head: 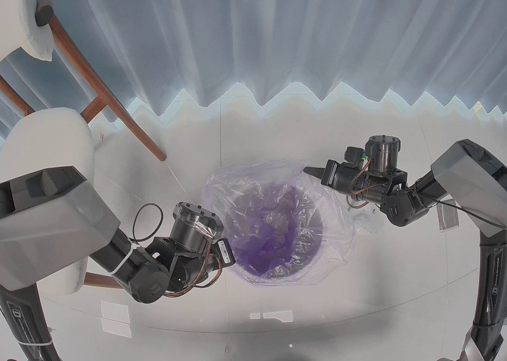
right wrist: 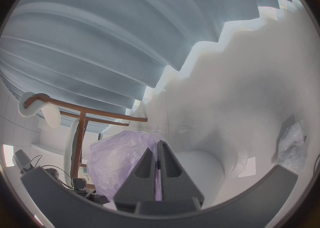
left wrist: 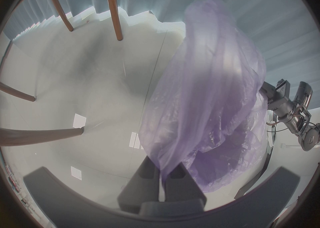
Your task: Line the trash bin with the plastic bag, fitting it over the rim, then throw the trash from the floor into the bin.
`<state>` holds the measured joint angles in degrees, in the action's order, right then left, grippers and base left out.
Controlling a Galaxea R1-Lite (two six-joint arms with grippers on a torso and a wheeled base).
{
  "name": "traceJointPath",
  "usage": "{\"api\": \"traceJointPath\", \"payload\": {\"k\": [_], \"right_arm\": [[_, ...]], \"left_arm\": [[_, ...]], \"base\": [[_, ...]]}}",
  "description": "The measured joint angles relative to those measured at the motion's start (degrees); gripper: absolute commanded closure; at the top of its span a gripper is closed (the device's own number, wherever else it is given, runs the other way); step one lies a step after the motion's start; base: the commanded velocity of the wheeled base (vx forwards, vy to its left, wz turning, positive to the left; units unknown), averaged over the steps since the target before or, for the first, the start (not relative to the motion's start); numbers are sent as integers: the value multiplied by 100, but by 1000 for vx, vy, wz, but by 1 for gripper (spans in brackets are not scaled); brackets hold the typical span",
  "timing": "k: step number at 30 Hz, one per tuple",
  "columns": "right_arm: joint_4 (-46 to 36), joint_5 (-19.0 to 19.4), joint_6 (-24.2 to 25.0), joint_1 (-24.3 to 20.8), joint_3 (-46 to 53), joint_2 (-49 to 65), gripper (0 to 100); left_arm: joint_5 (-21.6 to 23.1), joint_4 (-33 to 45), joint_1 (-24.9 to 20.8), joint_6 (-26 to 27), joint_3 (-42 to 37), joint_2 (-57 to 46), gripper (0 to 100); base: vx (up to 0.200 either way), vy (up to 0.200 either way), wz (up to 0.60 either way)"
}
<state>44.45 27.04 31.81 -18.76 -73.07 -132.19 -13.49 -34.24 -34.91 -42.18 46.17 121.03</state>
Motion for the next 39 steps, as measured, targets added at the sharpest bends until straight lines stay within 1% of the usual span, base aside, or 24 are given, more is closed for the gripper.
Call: {"api": "traceJointPath", "payload": {"k": [7,14,15,21,25,29,31,34,36,39], "right_arm": [[24,-5,2,41,74,-132,100],[27,-22,24,82,-184,-378,100],[20,-24,24,93,-226,-407,0],[2,-35,84,156,-514,-608,0],[20,-121,446,188,-636,-658,0],[28,-140,1037,204,-567,-505,0],[63,-140,1190,239,-385,-344,0],[169,-139,1242,304,161,-74,0],[279,-128,1196,341,555,80,0],[690,-60,968,407,1290,297,0]], "left_arm": [[-7,-10,20,-10,5,22,100],[-10,-78,154,-29,-2,28,100],[-10,-98,176,-24,-2,28,100],[-7,-339,291,-29,-2,39,100],[-5,-388,328,-51,-2,41,100],[6,-399,333,-49,-26,39,100],[6,-402,333,-44,-44,39,100],[6,-407,333,-40,-78,39,100],[9,-412,333,-43,-89,39,100],[9,-421,333,-44,-124,39,100]], "base": [[0,0,0],[0,0,0],[0,0,0],[0,0,0],[0,0,0],[0,0,0],[0,0,0],[0,0,0],[0,0,0],[0,0,0]]}}
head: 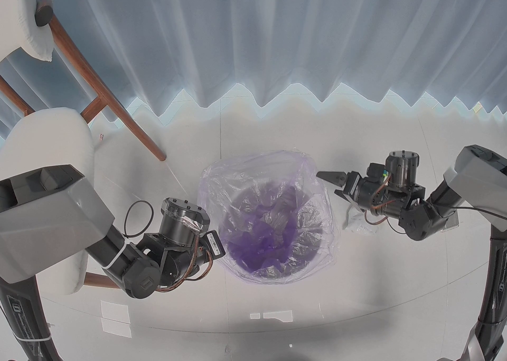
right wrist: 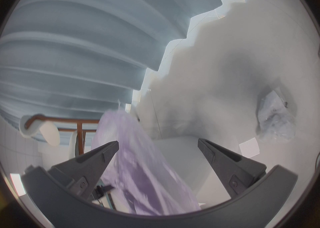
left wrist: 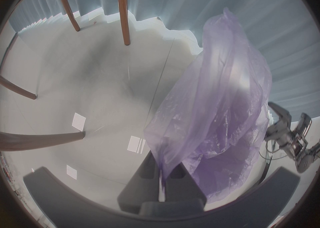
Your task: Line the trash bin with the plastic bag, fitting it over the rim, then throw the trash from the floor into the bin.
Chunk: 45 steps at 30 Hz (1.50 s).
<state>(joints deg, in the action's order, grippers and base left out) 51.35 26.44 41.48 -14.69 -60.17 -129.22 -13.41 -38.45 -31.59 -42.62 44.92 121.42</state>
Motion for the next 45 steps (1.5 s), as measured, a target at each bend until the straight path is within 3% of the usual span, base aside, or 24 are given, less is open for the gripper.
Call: {"api": "traceJointPath", "payload": {"k": [8,15,26,27,35,45], "right_arm": [[1818,196,-653,63,1947,190,0],[3299,260,-662,26,2883,20,0],[3588,256,-536,-322,3035,-335,0],[3588,224,-533,-336,2999,-369,100],[3756,27,-112,-302,2935,-505,100],[3763,-123,-79,-226,3003,-573,100]], "left_arm": [[0,-132,-5,-18,-110,2,100],[-2,-268,-35,-24,-187,20,100],[-11,-327,-74,-35,-297,55,100],[-11,-329,-77,-35,-308,55,100],[-20,-351,-91,-33,-408,44,100],[-20,-840,-99,-22,-697,173,100]], "base": [[0,0,0],[0,0,0],[0,0,0],[0,0,0],[0,0,0],[0,0,0]]}}
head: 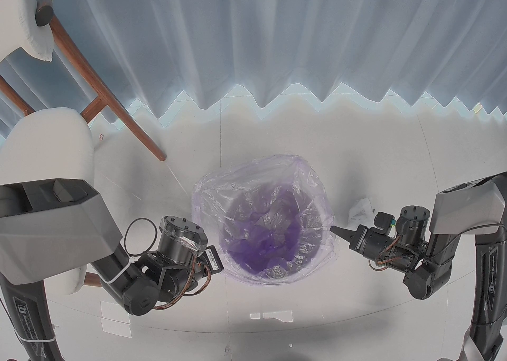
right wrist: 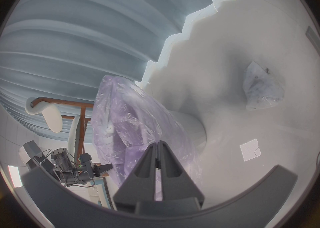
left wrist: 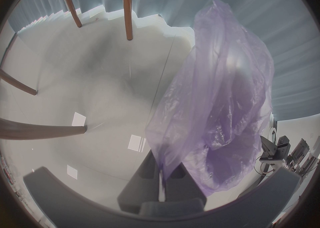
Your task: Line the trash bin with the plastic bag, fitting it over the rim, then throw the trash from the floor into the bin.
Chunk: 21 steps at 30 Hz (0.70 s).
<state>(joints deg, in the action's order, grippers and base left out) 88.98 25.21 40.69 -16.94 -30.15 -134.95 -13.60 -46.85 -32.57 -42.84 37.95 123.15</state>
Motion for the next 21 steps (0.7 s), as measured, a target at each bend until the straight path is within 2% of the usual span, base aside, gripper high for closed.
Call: {"api": "traceJointPath", "payload": {"k": [8,9,21], "right_arm": [[2,-252,-66,157,-74,-265,100],[0,-257,-68,165,-78,-289,100],[0,-266,-77,176,-118,-396,100]], "left_arm": [[6,-233,33,-10,-127,221,100],[6,-258,33,-7,-135,238,0],[-11,-569,-46,-22,-457,168,0]], "base": [[0,0,0],[0,0,0],[0,0,0]]}}
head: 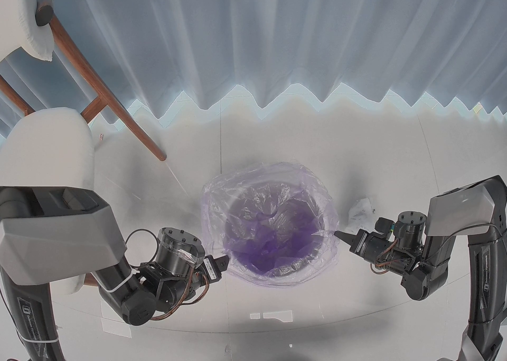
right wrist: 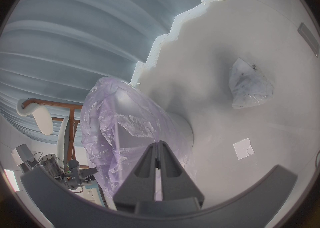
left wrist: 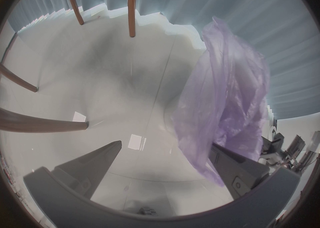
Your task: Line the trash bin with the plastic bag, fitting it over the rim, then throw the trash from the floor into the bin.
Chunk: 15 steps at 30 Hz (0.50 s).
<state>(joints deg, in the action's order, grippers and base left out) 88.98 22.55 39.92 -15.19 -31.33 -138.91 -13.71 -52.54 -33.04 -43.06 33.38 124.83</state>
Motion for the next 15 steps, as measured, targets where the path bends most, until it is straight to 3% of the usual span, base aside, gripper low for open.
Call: {"api": "traceJointPath", "payload": {"k": [8,15], "right_arm": [[0,0,-5,6,-1,-4,100],[-2,0,-93,-13,-9,-12,100]], "left_arm": [[105,-510,-224,176,-1007,-1089,0],[926,-734,-87,1050,-1492,-2376,0]], "base": [[0,0,0],[0,0,0]]}}
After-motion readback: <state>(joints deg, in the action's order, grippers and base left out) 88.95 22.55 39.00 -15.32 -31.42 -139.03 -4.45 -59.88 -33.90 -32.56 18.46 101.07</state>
